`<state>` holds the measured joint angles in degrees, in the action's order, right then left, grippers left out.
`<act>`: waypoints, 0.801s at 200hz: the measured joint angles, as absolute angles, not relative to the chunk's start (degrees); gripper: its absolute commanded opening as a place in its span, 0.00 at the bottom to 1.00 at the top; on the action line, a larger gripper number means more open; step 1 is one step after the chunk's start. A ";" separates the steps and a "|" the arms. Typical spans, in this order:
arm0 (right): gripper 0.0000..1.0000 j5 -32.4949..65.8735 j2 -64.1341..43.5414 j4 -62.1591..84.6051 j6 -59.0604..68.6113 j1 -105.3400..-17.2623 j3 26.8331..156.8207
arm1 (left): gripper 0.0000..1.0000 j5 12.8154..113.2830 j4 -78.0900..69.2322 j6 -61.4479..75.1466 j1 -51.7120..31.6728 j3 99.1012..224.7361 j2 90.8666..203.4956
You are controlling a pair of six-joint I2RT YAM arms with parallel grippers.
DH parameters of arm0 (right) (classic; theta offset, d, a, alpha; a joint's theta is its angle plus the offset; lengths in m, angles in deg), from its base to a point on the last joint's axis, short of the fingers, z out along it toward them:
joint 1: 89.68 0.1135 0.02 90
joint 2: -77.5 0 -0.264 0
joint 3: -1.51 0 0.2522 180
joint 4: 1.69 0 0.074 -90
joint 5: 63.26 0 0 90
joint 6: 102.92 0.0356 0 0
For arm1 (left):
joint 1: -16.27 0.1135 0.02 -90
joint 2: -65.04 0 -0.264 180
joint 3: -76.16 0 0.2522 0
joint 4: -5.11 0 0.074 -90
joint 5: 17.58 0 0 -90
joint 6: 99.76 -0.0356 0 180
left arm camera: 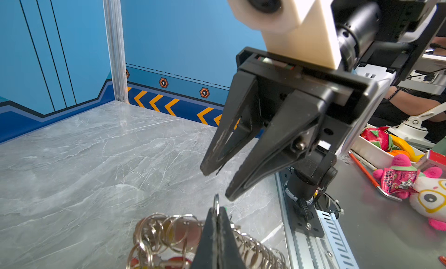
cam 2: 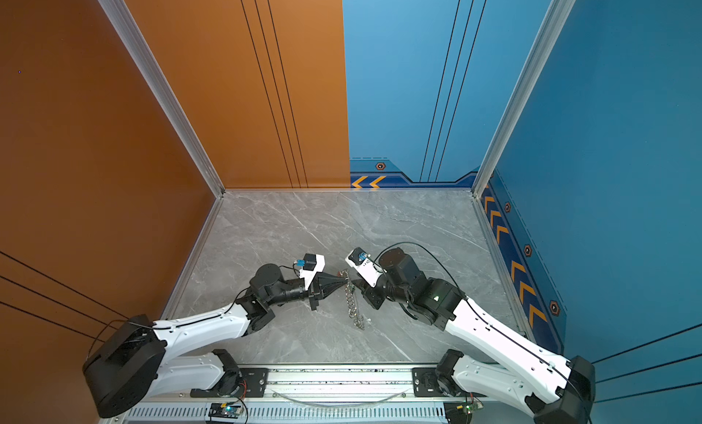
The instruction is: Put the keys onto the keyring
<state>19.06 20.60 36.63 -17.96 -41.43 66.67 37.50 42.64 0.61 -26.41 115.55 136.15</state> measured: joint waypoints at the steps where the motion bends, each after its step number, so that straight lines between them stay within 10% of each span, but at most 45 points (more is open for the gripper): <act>1: 0.27 19.04 20.58 36.56 -17.94 -41.43 66.65 | 0.00 37.53 42.68 0.66 -26.41 115.55 136.15; 160: 0.37 25.86 23.44 30.60 -13.35 -43.82 61.99 | 0.00 46.79 47.75 3.61 -26.54 115.22 137.92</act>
